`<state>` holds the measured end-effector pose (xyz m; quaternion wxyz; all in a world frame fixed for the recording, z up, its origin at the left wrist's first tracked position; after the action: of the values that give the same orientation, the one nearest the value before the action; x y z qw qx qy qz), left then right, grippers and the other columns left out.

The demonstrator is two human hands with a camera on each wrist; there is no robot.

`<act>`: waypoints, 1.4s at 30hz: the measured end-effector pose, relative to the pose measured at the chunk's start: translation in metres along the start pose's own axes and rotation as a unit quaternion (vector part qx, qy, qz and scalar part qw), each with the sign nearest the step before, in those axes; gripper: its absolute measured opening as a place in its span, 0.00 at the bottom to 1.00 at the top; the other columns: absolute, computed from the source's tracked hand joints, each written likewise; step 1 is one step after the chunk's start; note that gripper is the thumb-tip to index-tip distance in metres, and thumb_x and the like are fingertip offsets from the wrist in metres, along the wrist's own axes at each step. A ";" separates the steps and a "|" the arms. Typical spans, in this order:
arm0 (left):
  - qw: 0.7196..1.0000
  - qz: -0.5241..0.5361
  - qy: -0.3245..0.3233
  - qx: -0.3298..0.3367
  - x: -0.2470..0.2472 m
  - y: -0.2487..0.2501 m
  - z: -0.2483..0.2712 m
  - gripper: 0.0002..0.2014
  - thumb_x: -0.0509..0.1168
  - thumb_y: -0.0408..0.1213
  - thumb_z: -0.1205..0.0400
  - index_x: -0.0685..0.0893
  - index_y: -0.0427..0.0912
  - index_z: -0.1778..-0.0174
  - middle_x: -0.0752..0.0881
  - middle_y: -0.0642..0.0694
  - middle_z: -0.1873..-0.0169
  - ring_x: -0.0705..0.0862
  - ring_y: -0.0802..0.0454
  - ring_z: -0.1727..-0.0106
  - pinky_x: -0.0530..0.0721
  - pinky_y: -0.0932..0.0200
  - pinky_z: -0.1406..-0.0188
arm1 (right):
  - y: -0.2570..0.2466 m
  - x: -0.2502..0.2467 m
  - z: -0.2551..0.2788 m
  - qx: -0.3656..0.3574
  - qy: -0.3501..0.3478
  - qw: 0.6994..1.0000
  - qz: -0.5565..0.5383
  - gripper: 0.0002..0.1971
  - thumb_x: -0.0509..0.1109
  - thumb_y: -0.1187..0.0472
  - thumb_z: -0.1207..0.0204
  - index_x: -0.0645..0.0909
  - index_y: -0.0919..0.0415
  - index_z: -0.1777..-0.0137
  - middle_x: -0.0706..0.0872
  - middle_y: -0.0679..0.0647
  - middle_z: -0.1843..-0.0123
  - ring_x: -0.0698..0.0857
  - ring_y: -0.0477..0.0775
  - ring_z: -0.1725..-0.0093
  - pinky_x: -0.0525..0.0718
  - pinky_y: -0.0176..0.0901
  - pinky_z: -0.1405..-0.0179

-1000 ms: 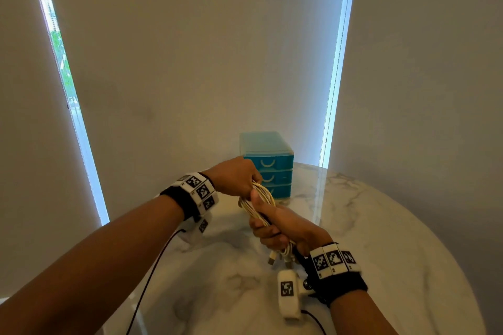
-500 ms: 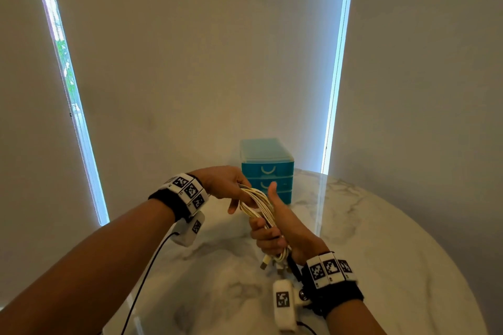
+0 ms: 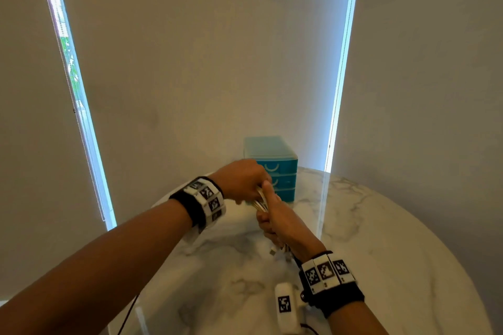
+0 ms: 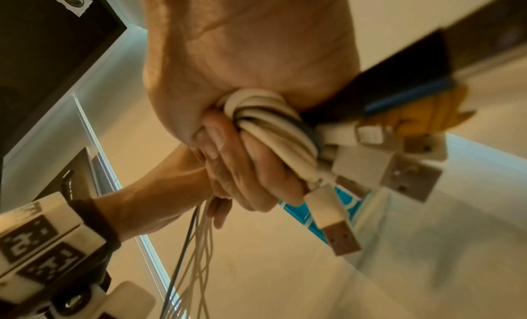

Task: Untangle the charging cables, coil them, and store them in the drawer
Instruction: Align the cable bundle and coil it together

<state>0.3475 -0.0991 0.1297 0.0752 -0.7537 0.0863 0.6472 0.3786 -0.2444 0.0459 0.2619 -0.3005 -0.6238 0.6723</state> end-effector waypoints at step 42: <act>0.950 -0.311 0.008 0.010 -0.031 0.056 0.007 0.13 0.66 0.39 0.11 0.91 0.51 0.34 0.94 0.46 0.46 0.91 0.47 0.51 0.81 0.57 0.54 | 0.016 0.023 -0.012 -0.074 0.071 0.973 0.208 0.40 0.76 0.24 0.34 0.81 0.50 0.30 0.91 0.53 0.45 0.86 0.49 0.66 0.80 0.33 0.80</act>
<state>0.3238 -0.1514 0.1596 0.2795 -0.7478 -0.1450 0.5846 0.3719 -0.2208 0.0276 0.1370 -0.4894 -0.5757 0.6405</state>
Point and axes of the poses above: each hand's wrist, its own z-axis away from the middle knuckle, its own x-axis out of the palm, y = z × x, the point moved 1 cm from there along -z, towards the middle knuckle
